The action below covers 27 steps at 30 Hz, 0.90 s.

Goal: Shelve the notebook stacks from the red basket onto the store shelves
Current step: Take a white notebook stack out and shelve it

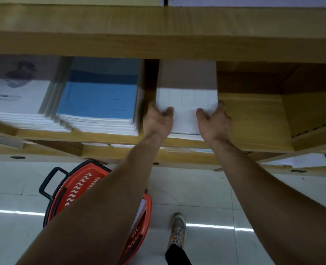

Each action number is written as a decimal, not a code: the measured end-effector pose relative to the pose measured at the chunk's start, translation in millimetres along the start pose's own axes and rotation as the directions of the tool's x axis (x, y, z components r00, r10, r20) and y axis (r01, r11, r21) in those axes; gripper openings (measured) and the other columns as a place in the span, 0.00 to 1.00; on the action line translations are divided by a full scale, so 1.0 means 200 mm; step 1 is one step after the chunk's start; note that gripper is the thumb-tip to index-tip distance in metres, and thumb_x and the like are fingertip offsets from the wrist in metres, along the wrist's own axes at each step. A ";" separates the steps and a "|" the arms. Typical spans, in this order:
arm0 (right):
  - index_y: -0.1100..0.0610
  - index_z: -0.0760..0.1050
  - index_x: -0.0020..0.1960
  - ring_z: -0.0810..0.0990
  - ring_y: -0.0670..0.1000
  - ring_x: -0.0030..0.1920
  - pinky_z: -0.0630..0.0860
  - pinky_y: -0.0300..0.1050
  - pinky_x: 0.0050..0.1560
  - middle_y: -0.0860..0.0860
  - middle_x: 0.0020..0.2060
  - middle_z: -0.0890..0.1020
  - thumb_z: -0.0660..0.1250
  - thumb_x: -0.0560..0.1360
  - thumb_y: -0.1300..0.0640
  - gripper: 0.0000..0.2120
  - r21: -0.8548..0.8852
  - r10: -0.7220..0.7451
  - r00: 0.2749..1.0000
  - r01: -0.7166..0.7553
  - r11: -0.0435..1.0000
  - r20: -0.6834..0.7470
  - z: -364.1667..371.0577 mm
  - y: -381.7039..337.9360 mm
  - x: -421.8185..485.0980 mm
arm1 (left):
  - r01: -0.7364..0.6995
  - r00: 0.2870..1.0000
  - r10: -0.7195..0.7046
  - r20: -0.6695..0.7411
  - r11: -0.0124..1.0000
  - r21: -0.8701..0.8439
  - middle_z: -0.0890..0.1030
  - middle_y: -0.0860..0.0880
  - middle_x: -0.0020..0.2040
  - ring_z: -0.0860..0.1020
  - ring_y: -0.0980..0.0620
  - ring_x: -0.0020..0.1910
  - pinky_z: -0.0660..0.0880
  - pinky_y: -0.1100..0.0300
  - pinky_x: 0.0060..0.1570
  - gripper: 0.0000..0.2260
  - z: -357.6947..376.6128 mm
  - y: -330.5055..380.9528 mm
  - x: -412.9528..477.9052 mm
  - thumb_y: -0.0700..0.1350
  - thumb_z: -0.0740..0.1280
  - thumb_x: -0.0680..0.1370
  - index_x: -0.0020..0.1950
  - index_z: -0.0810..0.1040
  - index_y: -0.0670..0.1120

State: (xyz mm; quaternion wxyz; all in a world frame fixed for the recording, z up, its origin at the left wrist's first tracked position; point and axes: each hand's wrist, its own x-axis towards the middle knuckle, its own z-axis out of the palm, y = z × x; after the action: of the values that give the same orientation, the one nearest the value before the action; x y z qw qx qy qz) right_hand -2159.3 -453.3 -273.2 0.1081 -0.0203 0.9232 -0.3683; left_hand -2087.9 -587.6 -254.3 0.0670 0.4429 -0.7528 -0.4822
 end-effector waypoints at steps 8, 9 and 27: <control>0.54 0.58 0.79 0.76 0.60 0.62 0.75 0.51 0.57 0.56 0.67 0.76 0.64 0.79 0.41 0.34 -0.045 -0.047 0.997 0.044 0.998 -0.057 0.03 0.01 0.01 | -0.008 0.996 0.014 0.087 0.997 -0.071 0.79 0.51 0.60 0.78 0.48 0.59 0.74 0.55 0.55 0.21 0.00 -0.05 0.03 0.55 0.67 0.80 0.72 0.70 0.51; 0.50 0.54 0.80 0.76 0.61 0.63 0.75 0.51 0.58 0.56 0.68 0.76 0.63 0.79 0.40 0.35 -0.014 -0.051 0.998 0.050 0.999 -0.034 0.01 0.03 0.00 | -0.015 0.995 0.023 0.098 0.997 -0.082 0.79 0.51 0.60 0.78 0.49 0.58 0.74 0.55 0.54 0.23 -0.01 -0.06 0.03 0.55 0.67 0.80 0.73 0.69 0.51; 0.50 0.52 0.83 0.66 0.62 0.70 0.69 0.57 0.67 0.59 0.74 0.65 0.60 0.81 0.38 0.36 -0.241 -0.060 0.995 0.078 0.967 0.083 -0.14 0.03 -0.23 | -0.290 0.954 0.257 0.152 0.918 0.270 0.70 0.46 0.74 0.69 0.43 0.71 0.70 0.48 0.69 0.27 -0.10 0.07 -0.20 0.49 0.65 0.81 0.78 0.61 0.49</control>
State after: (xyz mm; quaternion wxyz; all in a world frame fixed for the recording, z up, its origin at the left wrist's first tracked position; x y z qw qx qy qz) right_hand -2120.9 -424.0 -248.8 0.1265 -0.0795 0.9554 -0.2546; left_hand -2063.4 -569.6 -219.9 0.0256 0.3100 -0.8724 -0.3772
